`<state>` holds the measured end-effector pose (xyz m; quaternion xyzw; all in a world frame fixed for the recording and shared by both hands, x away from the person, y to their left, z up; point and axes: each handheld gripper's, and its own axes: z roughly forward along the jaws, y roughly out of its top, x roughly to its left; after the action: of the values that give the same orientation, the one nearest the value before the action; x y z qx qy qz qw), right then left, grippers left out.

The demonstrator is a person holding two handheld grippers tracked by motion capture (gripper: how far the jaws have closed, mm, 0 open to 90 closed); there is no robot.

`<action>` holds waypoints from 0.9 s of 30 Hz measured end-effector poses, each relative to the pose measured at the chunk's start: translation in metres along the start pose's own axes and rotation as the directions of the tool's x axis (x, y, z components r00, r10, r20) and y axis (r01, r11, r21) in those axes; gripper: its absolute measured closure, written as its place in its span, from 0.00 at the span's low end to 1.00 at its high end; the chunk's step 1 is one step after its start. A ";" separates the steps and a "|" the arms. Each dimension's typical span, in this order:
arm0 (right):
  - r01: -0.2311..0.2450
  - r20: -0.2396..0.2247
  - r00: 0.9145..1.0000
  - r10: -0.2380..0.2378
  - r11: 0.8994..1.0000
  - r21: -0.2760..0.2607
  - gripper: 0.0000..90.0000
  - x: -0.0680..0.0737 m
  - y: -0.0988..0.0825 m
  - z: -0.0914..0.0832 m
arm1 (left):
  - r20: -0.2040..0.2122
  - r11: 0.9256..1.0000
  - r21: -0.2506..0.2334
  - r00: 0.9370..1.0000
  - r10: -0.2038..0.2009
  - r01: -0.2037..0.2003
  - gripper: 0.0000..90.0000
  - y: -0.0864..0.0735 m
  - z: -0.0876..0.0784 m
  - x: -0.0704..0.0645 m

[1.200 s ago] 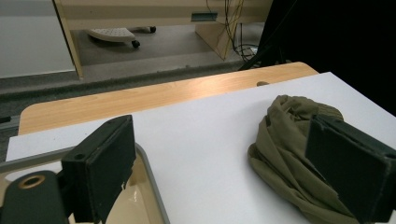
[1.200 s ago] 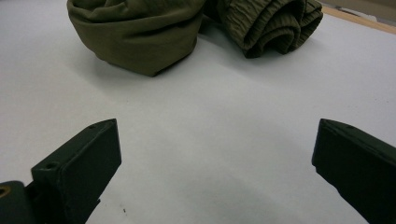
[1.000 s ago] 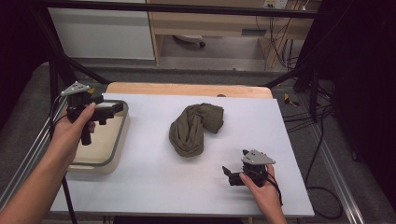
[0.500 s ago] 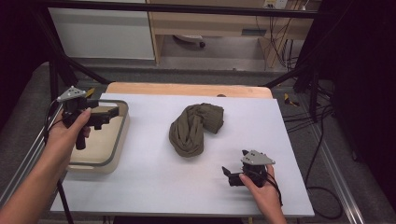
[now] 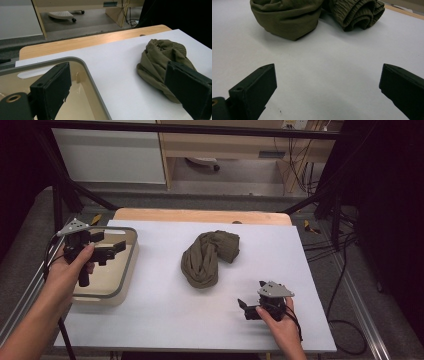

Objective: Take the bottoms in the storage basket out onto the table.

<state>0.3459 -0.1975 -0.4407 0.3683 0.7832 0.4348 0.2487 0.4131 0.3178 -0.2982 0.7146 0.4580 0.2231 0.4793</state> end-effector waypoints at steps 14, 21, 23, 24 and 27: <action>-0.007 0.002 1.000 0.007 1.000 -0.006 0.02 -0.001 0.000 -0.002 | 0.000 1.000 -0.012 1.000 -0.010 0.010 0.08 -0.005 -0.011 0.004; -0.008 0.005 1.000 0.008 1.000 -0.007 0.02 -0.002 -0.001 -0.002 | 0.011 1.000 -0.014 1.000 -0.005 0.006 0.08 -0.010 -0.017 0.002; -0.010 0.006 1.000 0.011 1.000 -0.008 0.02 -0.002 -0.001 -0.002 | 0.013 1.000 -0.014 1.000 -0.003 0.003 0.07 -0.011 -0.019 0.001; -0.011 0.006 1.000 0.011 1.000 -0.006 0.02 -0.003 -0.001 -0.002 | 0.015 1.000 -0.014 1.000 -0.001 0.002 0.07 -0.012 -0.019 0.001; -0.011 0.005 1.000 0.011 1.000 -0.003 0.02 -0.002 -0.001 -0.002 | 0.016 1.000 -0.007 1.000 0.016 -0.016 0.07 -0.015 -0.021 -0.002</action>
<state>0.3457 -0.2008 -0.4403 0.3732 0.7799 0.4364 0.2489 0.3898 0.3277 -0.3023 0.7184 0.4475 0.2229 0.4837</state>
